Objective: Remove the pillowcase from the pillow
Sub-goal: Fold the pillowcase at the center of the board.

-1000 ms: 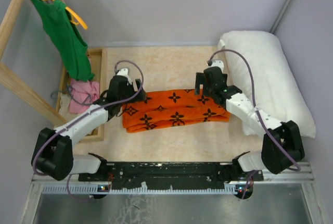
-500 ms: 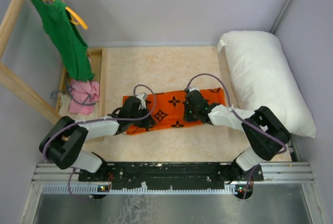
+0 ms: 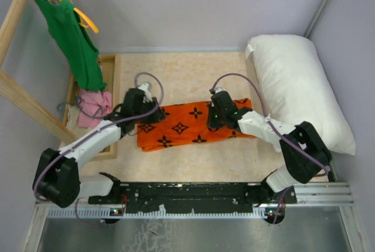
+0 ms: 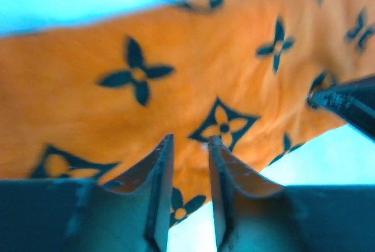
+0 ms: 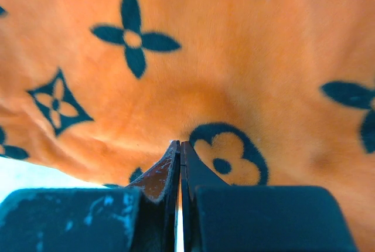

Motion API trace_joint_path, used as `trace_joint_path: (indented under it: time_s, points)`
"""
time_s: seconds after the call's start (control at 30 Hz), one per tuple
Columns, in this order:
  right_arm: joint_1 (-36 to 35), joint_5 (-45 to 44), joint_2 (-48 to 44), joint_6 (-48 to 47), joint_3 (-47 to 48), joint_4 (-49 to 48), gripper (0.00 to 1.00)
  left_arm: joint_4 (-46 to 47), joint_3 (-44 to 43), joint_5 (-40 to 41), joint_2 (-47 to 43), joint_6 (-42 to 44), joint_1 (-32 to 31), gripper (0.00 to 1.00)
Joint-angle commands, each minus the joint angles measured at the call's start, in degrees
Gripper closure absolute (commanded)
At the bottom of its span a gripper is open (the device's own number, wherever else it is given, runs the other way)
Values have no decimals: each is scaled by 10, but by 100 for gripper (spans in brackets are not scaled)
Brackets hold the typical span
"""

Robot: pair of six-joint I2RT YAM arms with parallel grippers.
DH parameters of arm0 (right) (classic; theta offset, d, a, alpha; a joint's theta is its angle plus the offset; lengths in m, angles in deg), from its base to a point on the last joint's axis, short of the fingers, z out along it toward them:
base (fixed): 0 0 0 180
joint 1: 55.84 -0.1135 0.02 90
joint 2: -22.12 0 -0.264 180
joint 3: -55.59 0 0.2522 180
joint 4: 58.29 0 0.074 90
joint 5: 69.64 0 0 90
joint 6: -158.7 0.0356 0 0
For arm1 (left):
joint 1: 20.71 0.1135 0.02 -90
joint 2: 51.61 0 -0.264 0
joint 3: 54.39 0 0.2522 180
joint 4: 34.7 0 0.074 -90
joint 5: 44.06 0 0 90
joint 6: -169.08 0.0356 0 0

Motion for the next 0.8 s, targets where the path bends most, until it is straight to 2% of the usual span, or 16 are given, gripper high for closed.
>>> trace_joint_path:
  time_s: [0.0,0.03,0.1,0.2,0.23,0.3,0.43,0.5,0.6,0.77]
  points:
    - [52,51,-64,-12,28,-7,100,-43,-13,-163,-62,76,162,45]
    - [61,59,-71,-12,24,-10,98,-52,-11,-199,-65,87,201,34]
    - [70,60,-82,-24,24,-9,88,-94,-15,-238,-62,117,262,20]
    - [74,53,-92,-40,32,8,57,-156,-15,-290,-54,170,340,11]
    - [75,54,-93,-43,33,11,50,-157,-6,-298,-53,165,366,6]
    - [75,59,-94,-48,32,12,42,-93,33,-403,-45,148,404,5]
    - [76,72,-100,-49,27,14,38,-119,37,-482,52,153,433,15]
    - [77,77,-108,-48,18,10,38,-121,38,-499,91,158,434,15]
    - [78,82,-118,-46,8,5,38,-131,40,-441,100,148,433,17]
    - [80,89,-132,-41,-4,-5,37,-139,42,-390,113,138,423,23]
